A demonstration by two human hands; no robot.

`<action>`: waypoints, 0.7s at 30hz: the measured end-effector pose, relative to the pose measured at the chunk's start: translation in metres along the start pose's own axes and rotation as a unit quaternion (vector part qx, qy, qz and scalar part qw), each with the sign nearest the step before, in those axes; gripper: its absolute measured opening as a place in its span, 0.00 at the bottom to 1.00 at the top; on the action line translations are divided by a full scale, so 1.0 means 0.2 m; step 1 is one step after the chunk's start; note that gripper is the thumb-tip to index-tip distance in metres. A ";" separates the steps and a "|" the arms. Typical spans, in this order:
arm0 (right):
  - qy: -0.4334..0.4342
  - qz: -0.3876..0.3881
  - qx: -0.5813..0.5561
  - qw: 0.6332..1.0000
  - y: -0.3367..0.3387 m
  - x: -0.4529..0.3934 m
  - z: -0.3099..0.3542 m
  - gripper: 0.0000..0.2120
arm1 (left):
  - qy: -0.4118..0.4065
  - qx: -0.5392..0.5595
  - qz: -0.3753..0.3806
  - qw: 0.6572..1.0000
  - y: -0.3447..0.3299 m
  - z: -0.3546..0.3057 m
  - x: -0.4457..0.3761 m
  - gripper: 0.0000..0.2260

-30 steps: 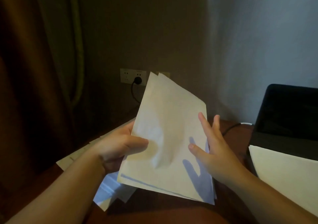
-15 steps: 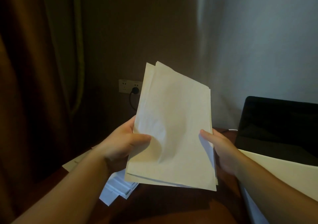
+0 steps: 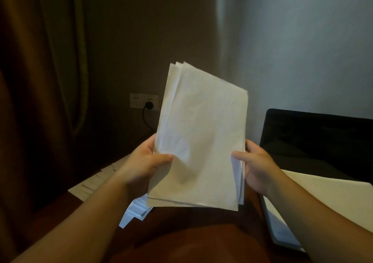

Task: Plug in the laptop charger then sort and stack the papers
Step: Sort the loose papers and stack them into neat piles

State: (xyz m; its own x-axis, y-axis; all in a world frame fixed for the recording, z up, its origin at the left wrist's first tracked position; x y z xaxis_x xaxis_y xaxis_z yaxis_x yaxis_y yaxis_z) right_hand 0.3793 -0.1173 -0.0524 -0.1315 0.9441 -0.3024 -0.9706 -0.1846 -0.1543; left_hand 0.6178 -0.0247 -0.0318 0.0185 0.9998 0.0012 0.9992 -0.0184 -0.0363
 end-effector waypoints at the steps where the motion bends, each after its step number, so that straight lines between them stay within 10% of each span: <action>1: 0.015 -0.001 0.003 1.000 0.00 0.01 0.03 0.15 | -0.006 0.009 -0.012 1.000 0.00 0.00 0.00 0.17; 11: 0.083 -0.051 0.085 0.992 0.09 0.24 0.08 0.15 | -0.066 -0.060 -0.240 0.967 -0.08 0.17 0.01 0.23; 21: 0.102 -0.075 0.109 0.986 0.09 0.31 0.06 0.16 | -0.110 -0.033 -0.254 0.960 -0.17 0.17 0.06 0.24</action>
State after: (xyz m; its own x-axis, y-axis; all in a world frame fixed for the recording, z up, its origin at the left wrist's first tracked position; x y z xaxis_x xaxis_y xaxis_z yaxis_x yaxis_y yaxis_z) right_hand 0.3512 -0.0589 -0.0617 0.0386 0.8771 -0.4787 -0.9992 0.0375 -0.0119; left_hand 0.5821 -0.0121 -0.0642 -0.4729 0.8560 -0.2090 0.8774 0.4793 -0.0225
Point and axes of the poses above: each hand's wrist, its own x-axis away from the middle knuckle, its own y-axis out of the back of the hand, z = x × y, the point moved 5 cm from there along -x, towards the middle knuckle, and after that the axes turned 14 degrees about y, right-handed, at the moved point
